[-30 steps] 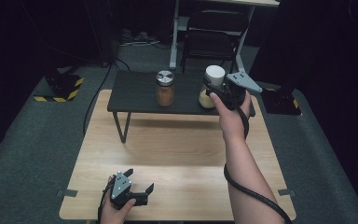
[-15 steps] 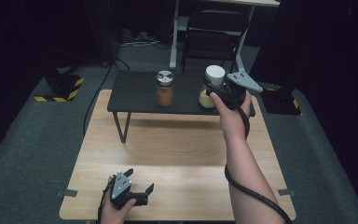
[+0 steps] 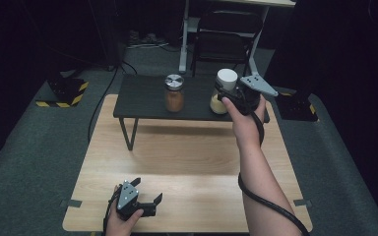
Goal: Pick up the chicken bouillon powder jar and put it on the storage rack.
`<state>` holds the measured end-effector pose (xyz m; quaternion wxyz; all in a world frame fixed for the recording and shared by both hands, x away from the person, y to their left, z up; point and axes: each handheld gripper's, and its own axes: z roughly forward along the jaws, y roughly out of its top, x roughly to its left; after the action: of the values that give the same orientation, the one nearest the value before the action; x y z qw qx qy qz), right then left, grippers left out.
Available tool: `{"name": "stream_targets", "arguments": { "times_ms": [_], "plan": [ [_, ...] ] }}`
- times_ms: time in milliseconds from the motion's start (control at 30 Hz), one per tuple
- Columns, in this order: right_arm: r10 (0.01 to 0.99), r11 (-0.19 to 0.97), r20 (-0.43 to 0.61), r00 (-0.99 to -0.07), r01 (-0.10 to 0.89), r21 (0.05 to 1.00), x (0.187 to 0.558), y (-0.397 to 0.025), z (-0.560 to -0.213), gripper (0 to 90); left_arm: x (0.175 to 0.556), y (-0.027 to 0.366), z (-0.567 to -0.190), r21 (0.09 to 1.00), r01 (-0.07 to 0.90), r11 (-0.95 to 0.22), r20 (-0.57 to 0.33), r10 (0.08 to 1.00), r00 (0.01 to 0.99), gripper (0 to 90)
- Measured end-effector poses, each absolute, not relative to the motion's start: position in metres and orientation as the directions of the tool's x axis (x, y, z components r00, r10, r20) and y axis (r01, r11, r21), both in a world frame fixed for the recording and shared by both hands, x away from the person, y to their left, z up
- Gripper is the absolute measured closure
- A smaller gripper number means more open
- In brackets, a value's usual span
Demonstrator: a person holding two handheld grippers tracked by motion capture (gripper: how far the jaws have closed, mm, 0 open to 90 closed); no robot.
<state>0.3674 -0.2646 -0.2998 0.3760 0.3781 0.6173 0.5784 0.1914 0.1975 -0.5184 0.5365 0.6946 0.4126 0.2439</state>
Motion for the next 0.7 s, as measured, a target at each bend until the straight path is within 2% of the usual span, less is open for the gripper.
{"name": "stream_targets", "arguments": {
  "times_ms": [167,233,267,700],
  "plan": [
    [0.9,0.027,-0.007,-0.437,0.039,0.999,0.367,-0.266,-0.301,13.4,0.191,0.197,-0.518,0.947,0.31,-0.087,-0.101,0.834,0.542,0.4],
    [0.904,0.021,-0.002,-0.427,0.039,0.999,0.366,-0.264,-0.303,3.1,0.191,0.197,-0.518,0.947,0.309,-0.087,-0.1,0.835,0.541,0.4],
    [0.903,0.02,0.0,-0.43,0.043,0.999,0.366,-0.265,-0.303,1.8,0.191,0.197,-0.518,0.947,0.31,-0.087,-0.1,0.835,0.541,0.4],
    [0.879,0.025,-0.011,-0.478,0.023,0.999,0.357,-0.275,-0.306,0.3,0.191,0.195,-0.518,0.947,0.307,-0.098,-0.089,0.836,0.541,0.4]
  ]
}}
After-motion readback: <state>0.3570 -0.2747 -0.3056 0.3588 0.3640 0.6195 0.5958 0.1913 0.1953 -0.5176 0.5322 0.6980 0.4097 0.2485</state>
